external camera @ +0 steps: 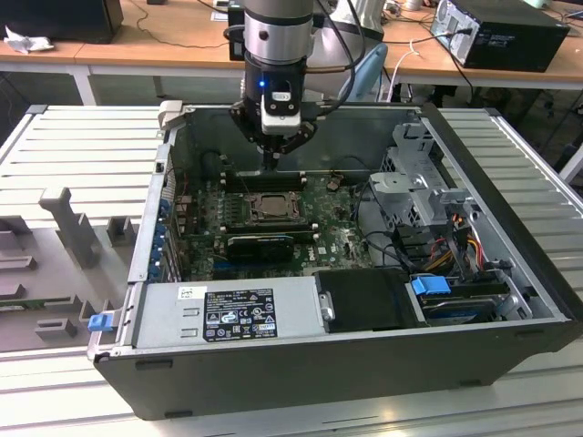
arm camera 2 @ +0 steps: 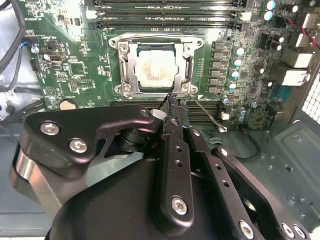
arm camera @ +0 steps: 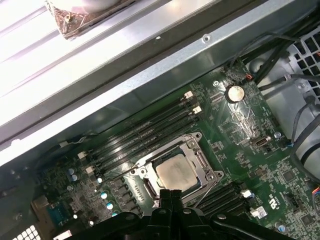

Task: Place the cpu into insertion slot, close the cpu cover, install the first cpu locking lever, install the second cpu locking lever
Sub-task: 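Install the first cpu locking lever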

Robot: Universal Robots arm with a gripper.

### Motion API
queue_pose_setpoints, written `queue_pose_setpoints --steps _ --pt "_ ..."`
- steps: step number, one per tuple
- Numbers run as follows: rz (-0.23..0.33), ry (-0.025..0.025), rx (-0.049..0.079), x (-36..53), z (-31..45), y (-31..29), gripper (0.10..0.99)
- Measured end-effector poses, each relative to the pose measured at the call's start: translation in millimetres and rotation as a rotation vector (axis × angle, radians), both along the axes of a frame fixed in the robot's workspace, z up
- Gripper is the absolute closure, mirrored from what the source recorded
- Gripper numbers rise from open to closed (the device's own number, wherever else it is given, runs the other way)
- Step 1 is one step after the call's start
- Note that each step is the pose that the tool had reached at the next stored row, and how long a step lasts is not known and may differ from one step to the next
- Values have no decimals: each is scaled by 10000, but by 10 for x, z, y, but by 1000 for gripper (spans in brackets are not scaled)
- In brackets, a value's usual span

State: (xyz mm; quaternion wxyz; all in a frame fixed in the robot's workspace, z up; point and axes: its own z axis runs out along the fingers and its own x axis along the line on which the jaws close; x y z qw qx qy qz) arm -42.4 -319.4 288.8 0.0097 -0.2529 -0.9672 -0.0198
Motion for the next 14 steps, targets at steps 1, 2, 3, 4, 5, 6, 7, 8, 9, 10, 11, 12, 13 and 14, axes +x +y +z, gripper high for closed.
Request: queue_pose_setpoints --steps 1,2,3,4,5,6,7,8,9,10,11,12,13,14 --pt "131 0 -1 0 0 0 980" --pt "204 0 0 0 0 0 980" --pt "261 0 -1 0 0 0 980" --pt "332 0 -1 0 0 0 980" --pt "400 0 -1 0 0 0 980" --pt "513 0 0 0 0 0 980" --pt "634 0 -1 0 0 0 980" --pt "751 0 0 0 0 0 980" --pt "823 0 -1 0 0 0 980" --pt "890 0 0 0 0 0 980" --pt "982 0 0 0 0 0 980" --pt "1042 0 -1 0 0 0 980" --pt "1123 0 -1 0 0 0 980" --pt "1182 0 0 0 0 0 980"
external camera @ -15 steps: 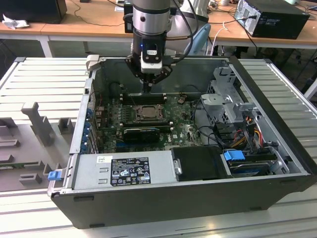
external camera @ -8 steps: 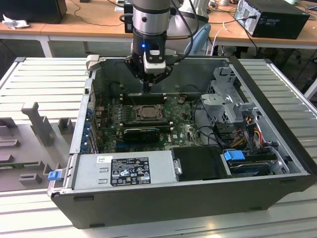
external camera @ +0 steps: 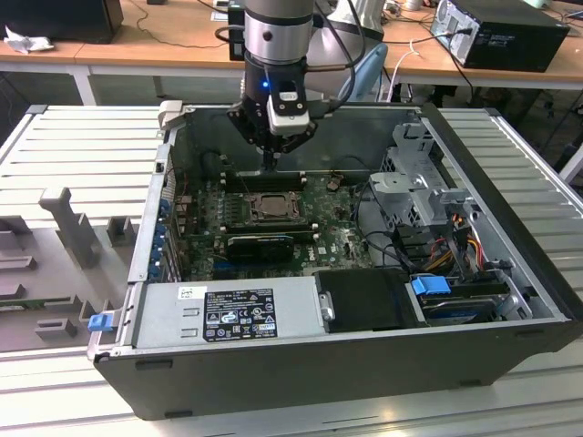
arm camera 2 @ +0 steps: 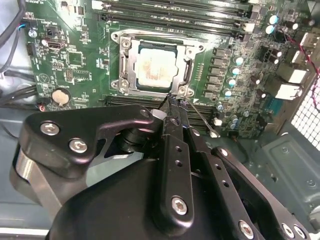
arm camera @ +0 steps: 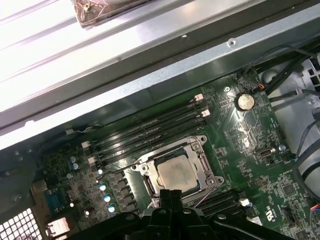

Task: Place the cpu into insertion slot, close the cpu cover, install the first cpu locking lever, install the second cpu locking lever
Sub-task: 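Install the first cpu locking lever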

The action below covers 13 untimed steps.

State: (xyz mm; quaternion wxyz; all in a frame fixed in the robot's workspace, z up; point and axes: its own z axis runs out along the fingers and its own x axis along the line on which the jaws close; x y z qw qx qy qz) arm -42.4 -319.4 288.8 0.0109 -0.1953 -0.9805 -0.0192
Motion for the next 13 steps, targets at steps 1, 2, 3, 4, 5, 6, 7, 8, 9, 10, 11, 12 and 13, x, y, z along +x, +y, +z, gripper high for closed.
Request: queue_pose_setpoints --steps 1,2,3,4,5,6,7,8,9,10,11,12,13 --pt "81 -1 0 0 0 0 980" --pt "145 0 0 0 0 0 980" --pt "234 0 0 0 0 0 980" --pt "296 0 -1 0 0 0 980" --pt "411 0 -1 0 0 0 980" --pt "597 0 0 0 0 0 980" --pt "714 0 0 0 0 0 980" --pt "830 0 0 0 0 0 980" --pt "967 0 -1 0 0 0 980" --pt "1097 0 0 0 0 0 980" --pt "1228 0 0 0 0 0 980" --pt "1356 0 -1 0 0 0 980" --pt "1492 0 -1 0 0 0 980"
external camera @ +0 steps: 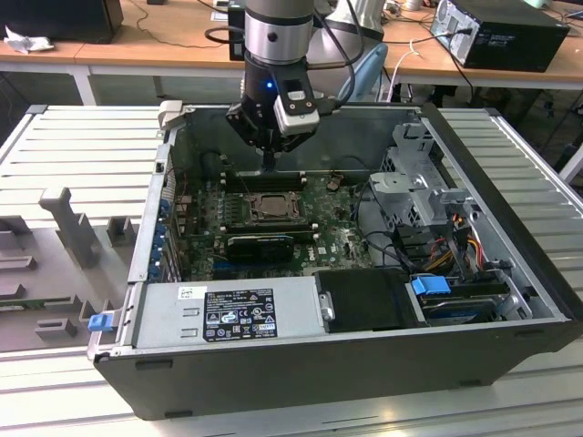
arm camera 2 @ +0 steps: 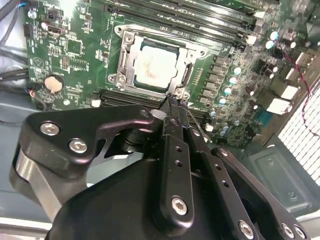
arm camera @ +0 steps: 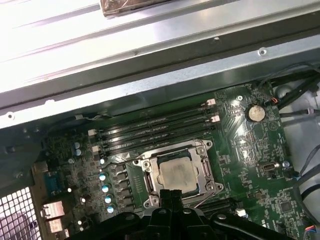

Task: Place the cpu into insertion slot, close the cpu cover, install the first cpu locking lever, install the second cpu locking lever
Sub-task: 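Install the first cpu locking lever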

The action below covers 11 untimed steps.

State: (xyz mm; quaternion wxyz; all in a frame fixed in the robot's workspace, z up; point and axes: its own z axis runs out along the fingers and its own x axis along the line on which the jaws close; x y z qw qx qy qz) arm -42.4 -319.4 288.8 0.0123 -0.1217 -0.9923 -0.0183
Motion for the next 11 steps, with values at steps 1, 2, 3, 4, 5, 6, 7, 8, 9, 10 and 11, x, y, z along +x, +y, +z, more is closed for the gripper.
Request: queue_pose_setpoints --steps 1,2,3,4,5,6,7,8,9,10,11 --pt "134 0 0 0 0 0 980" --pt "404 0 0 0 0 0 980" --pt "571 -1 0 0 0 0 980" --pt "750 -1 1 0 -1 0 980" --pt "1038 -1 0 0 -2 0 980" --pt "1339 0 0 0 -3 0 980" --pt "1514 0 0 0 -4 0 980" --pt "1693 0 -1 0 -4 0 980" --pt "1884 0 -1 0 -5 0 980" --pt "2050 0 -1 0 -5 0 980" --pt "2234 0 -1 0 -6 0 980"
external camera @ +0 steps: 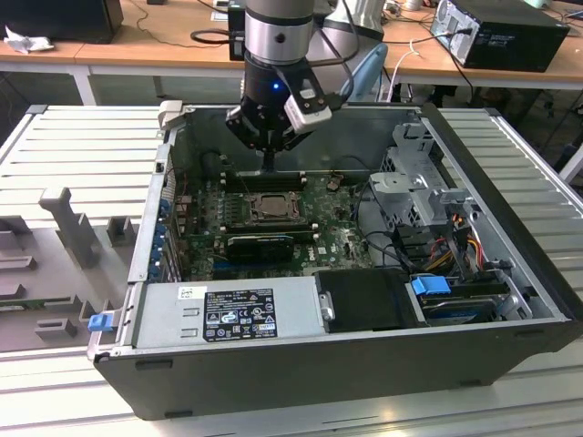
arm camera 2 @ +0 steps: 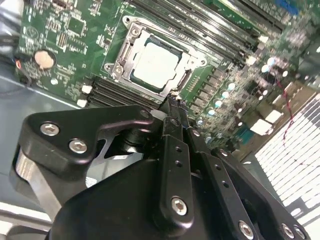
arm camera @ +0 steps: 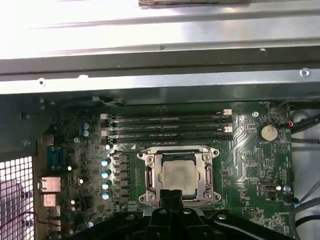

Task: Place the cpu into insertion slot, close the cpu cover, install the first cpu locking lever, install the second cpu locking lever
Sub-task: 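Install the first cpu locking lever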

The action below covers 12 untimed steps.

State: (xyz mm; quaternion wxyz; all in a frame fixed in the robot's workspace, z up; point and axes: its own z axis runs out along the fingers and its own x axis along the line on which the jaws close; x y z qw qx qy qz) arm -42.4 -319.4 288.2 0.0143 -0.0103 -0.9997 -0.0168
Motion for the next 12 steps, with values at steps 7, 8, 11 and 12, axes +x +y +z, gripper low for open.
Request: queue_pose_setpoints --steps 7,8,11,12 --pt "391 -62 11 -229 -5 0 980" --pt "393 -90 11 -304 -11 0 980" --pt "426 -136 11 -372 -56 0 980" --pt "431 -155 10 -374 -67 0 980"
